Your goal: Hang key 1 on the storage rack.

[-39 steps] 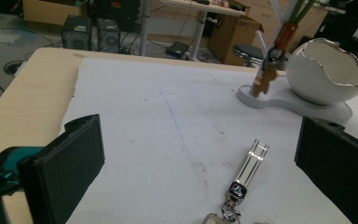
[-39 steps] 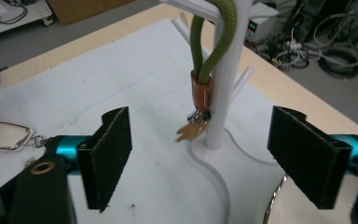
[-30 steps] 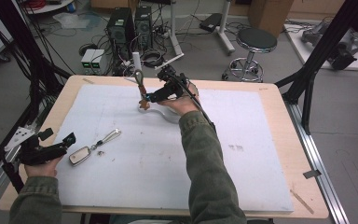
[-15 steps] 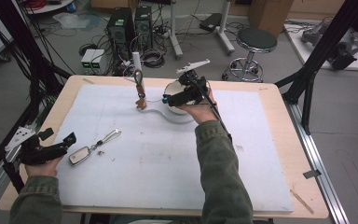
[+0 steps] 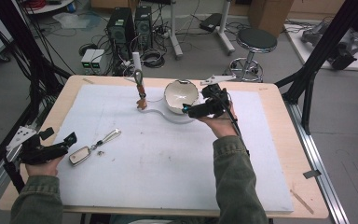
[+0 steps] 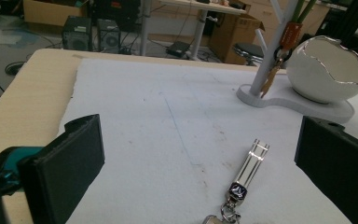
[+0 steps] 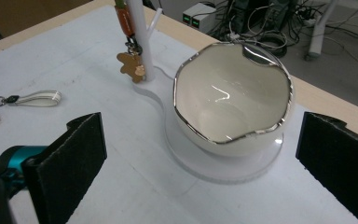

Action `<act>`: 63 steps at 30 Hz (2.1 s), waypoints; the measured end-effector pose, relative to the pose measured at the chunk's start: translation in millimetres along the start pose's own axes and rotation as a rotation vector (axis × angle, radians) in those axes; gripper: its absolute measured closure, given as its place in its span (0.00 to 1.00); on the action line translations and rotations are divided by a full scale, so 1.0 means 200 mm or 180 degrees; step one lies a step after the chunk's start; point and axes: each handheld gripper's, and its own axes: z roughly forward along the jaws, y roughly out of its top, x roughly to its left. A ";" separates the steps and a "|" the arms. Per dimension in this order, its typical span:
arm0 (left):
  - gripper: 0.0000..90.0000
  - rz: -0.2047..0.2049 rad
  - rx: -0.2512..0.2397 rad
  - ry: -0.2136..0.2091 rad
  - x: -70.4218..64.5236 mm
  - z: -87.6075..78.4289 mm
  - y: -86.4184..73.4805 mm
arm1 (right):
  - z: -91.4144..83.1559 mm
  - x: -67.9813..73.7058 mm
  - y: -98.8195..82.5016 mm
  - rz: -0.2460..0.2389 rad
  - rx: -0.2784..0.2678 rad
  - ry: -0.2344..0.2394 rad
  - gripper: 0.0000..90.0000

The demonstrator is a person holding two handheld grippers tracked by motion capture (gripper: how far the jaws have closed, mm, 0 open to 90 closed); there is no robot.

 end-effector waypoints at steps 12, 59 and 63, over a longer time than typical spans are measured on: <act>0.02 0.0027 0.0016 0.0008 -0.01 0.00 0.00 | -0.14 -0.03 -0.13 0.0126 -0.0233 -0.0153 0.01; 0.02 0.0040 0.0033 0.0008 -0.01 0.00 0.00 | -0.31 -0.10 -0.67 0.0543 -0.0386 -0.0646 0.01; 0.02 0.0046 0.0037 0.0011 -0.01 0.00 0.00 | -0.32 -0.10 -0.72 0.0585 -0.0415 -0.0695 0.01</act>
